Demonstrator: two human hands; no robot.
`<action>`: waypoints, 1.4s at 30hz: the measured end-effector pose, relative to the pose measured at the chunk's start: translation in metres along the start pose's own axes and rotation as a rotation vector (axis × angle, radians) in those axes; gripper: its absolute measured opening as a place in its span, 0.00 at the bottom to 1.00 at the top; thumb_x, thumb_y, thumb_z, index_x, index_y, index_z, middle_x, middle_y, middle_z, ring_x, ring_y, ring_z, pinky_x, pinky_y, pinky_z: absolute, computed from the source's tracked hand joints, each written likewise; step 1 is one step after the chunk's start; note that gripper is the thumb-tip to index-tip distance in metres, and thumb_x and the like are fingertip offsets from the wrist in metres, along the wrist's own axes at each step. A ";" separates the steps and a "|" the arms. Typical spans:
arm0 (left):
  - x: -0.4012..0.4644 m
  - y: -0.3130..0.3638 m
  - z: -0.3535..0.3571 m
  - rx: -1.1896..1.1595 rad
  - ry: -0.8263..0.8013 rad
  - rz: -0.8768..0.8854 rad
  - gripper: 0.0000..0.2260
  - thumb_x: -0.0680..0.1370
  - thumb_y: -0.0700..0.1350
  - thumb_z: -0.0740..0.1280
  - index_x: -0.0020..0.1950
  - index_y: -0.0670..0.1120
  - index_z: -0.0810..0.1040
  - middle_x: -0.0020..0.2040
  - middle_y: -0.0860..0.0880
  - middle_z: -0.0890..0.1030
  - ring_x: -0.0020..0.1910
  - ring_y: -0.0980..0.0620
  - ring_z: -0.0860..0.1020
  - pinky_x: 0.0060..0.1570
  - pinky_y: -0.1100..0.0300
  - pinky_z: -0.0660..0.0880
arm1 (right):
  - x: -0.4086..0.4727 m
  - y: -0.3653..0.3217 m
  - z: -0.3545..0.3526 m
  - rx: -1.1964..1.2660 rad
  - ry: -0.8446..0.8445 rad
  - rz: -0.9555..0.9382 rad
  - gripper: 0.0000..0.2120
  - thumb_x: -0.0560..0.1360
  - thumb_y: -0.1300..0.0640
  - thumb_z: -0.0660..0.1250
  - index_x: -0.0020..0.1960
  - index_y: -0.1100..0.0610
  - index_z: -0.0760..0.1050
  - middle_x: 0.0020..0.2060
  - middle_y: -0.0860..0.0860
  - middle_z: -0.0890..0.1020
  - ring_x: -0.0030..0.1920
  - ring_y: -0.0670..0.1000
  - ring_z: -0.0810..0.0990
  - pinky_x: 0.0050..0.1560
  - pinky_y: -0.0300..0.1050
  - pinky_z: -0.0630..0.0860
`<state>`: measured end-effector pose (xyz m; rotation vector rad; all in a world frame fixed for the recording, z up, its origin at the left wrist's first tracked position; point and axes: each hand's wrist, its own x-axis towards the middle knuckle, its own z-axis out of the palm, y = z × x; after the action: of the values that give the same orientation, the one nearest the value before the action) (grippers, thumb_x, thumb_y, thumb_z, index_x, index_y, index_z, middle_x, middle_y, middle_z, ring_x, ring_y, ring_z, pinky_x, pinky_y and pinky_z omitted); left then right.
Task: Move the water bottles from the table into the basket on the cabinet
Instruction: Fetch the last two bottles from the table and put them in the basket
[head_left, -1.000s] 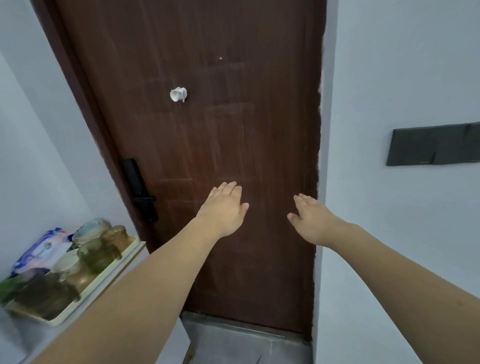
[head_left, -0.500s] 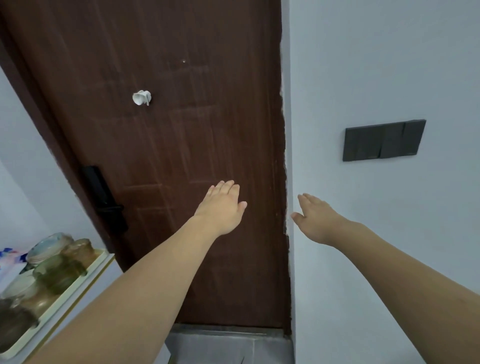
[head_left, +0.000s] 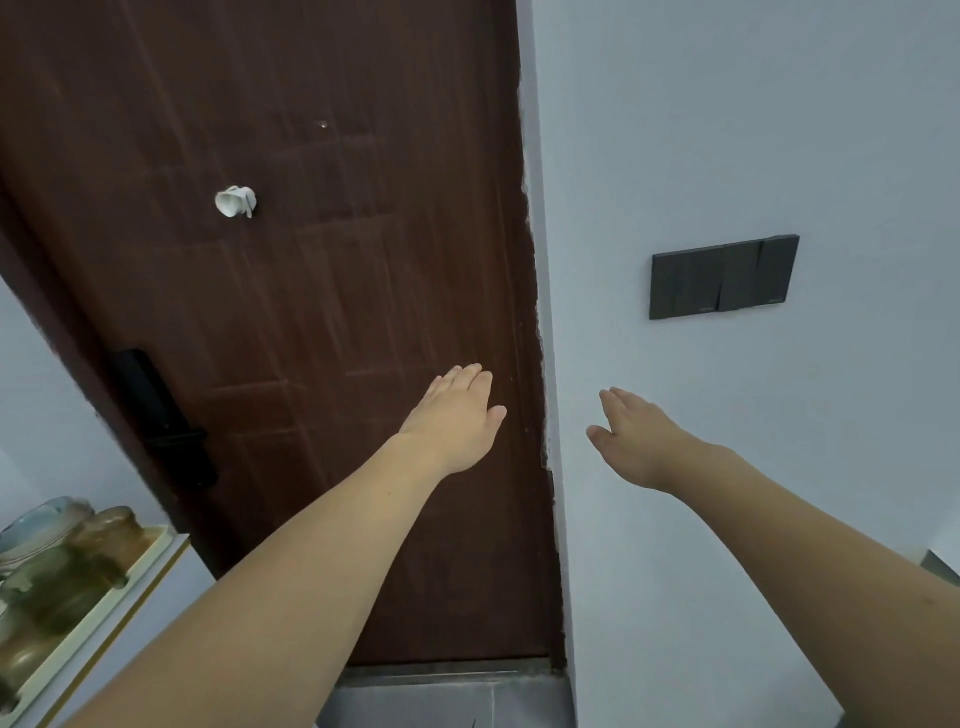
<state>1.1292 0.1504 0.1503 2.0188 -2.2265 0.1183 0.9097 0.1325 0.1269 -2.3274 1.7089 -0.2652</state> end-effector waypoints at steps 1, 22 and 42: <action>0.002 0.005 0.001 -0.009 -0.006 0.016 0.26 0.85 0.52 0.52 0.80 0.43 0.53 0.81 0.46 0.53 0.80 0.47 0.49 0.78 0.51 0.48 | -0.001 0.005 0.000 0.000 -0.003 0.013 0.28 0.83 0.50 0.49 0.78 0.62 0.49 0.78 0.56 0.54 0.78 0.56 0.52 0.77 0.51 0.50; 0.061 0.143 0.048 -0.078 -0.107 0.350 0.26 0.85 0.51 0.51 0.80 0.41 0.53 0.81 0.44 0.53 0.80 0.47 0.50 0.78 0.54 0.48 | -0.048 0.142 0.006 0.042 0.009 0.316 0.28 0.83 0.51 0.49 0.78 0.63 0.48 0.79 0.57 0.52 0.78 0.55 0.49 0.77 0.50 0.48; 0.082 0.419 0.155 -0.117 -0.273 0.714 0.25 0.85 0.50 0.52 0.80 0.42 0.54 0.80 0.45 0.55 0.79 0.48 0.52 0.77 0.55 0.50 | -0.195 0.378 0.045 0.140 0.041 0.752 0.26 0.83 0.51 0.51 0.76 0.64 0.54 0.76 0.59 0.59 0.76 0.57 0.56 0.75 0.51 0.54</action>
<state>0.6973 0.0885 0.0224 1.1539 -2.9389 -0.2271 0.5200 0.2146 -0.0299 -1.4466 2.3386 -0.2701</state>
